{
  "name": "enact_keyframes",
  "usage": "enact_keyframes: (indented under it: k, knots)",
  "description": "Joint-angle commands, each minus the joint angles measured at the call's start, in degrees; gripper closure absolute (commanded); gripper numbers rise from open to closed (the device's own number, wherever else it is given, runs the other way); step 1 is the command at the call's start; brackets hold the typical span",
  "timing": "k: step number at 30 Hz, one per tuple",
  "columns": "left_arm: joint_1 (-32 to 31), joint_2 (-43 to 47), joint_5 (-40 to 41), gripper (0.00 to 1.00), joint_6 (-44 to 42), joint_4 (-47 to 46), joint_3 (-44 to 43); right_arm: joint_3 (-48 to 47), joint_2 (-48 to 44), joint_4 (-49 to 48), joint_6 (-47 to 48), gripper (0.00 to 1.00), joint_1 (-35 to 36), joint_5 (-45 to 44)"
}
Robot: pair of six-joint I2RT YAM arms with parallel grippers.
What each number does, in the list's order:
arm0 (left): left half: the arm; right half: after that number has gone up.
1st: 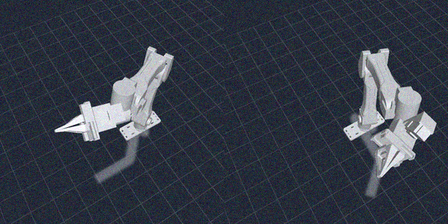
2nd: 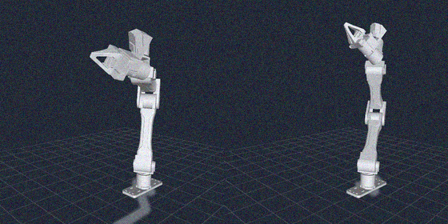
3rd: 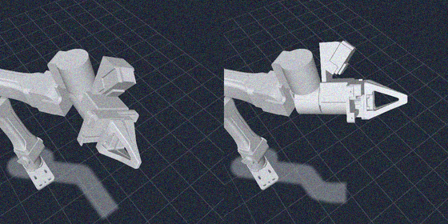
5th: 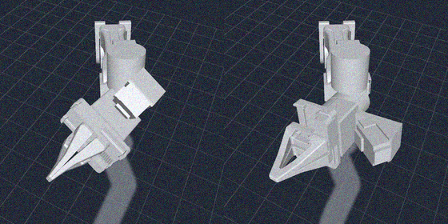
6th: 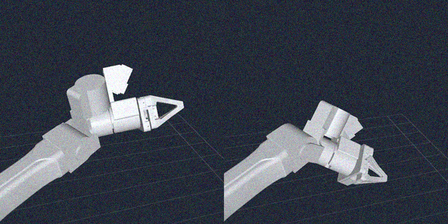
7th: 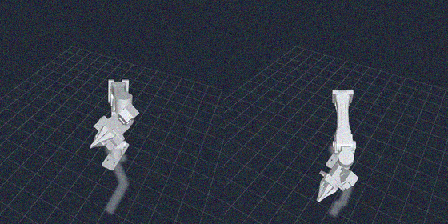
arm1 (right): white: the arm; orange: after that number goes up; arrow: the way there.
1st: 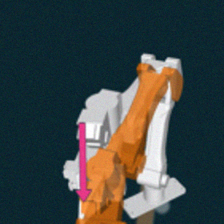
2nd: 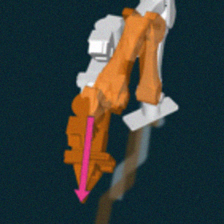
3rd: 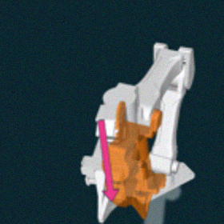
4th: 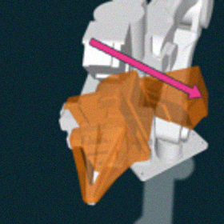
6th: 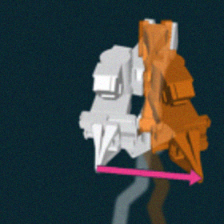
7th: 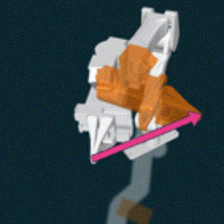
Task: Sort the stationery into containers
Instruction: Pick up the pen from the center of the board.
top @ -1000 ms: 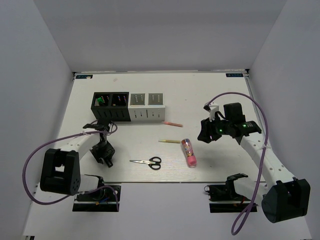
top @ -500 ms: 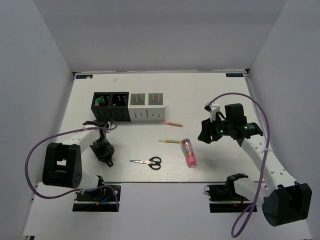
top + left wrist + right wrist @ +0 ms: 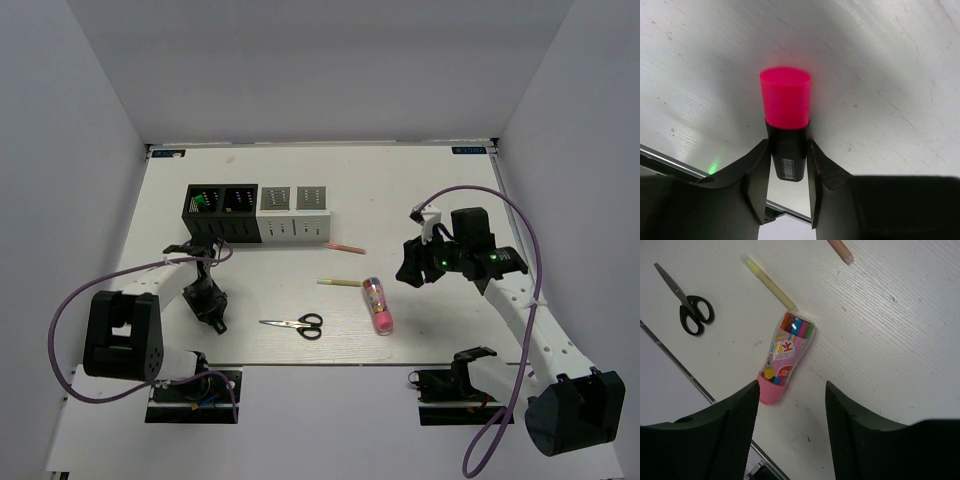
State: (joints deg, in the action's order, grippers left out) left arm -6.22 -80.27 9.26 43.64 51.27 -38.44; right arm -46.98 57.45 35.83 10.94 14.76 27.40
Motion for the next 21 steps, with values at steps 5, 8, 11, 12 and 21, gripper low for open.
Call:
enact_keyframes:
  k: [5, 8, 11, 12, 21]
  knots:
    - [-0.02, -3.40, -0.81, 0.60, 2.68, -18.13, 11.36, 0.75, -1.46, -1.91, 0.31, 0.42, -0.17, 1.25]
    - [-0.02, -2.17, -0.82, 0.60, 2.51, -18.83, 11.45, 0.58, -1.64, -2.08, 0.22, 0.42, 0.00, 1.43]
    - [0.33, -1.73, -1.60, 0.60, 2.07, -20.41, 11.89, 0.66, -1.82, -2.17, 0.31, 0.42, -0.26, 1.43]
    - [0.59, -1.82, -1.96, 0.59, 1.89, -20.76, 12.33, 0.84, -2.16, -2.17, 0.31, 0.42, -0.18, 1.52]
    - [0.42, -3.14, -3.98, 0.53, 2.15, -25.33, 13.74, 1.10, -2.43, -2.17, 0.40, 0.42, -0.18, 1.60]
